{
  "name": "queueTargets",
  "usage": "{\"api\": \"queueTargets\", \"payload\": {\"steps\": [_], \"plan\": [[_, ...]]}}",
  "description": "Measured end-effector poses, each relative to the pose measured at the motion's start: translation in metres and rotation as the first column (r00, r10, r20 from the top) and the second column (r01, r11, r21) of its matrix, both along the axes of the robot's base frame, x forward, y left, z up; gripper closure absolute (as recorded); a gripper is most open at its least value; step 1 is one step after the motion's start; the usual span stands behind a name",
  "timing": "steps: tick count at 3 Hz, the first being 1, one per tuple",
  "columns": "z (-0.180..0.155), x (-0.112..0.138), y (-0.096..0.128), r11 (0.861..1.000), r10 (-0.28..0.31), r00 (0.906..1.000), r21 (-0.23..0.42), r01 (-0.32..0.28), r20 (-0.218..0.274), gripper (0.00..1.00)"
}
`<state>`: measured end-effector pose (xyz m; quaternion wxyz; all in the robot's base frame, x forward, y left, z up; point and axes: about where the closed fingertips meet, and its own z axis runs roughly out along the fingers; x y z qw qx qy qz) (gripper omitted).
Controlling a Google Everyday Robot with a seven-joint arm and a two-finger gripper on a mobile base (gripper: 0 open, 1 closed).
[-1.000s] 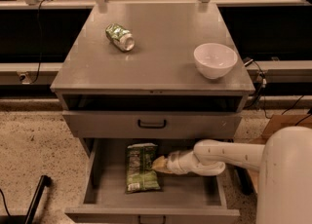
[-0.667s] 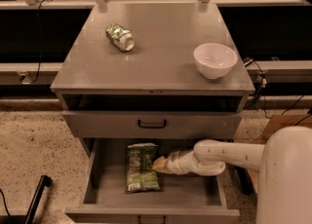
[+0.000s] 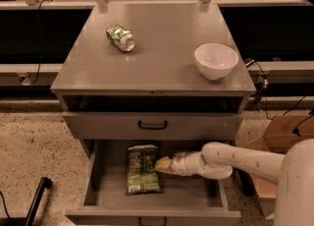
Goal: Pick green jalapeno chip bag from middle drawer and place on counter
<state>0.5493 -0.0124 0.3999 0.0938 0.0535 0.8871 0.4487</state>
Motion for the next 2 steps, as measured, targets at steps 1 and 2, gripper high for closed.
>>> {"api": "queueTargets", "payload": {"steps": [1, 2], "plan": [[0.037, -0.005, -0.008, 0.992, 0.027, 0.9979, 0.122, -0.034, 0.058, 1.00], [0.056, -0.016, -0.011, 0.990, 0.062, 0.9956, 0.123, -0.070, 0.070, 0.82]]}}
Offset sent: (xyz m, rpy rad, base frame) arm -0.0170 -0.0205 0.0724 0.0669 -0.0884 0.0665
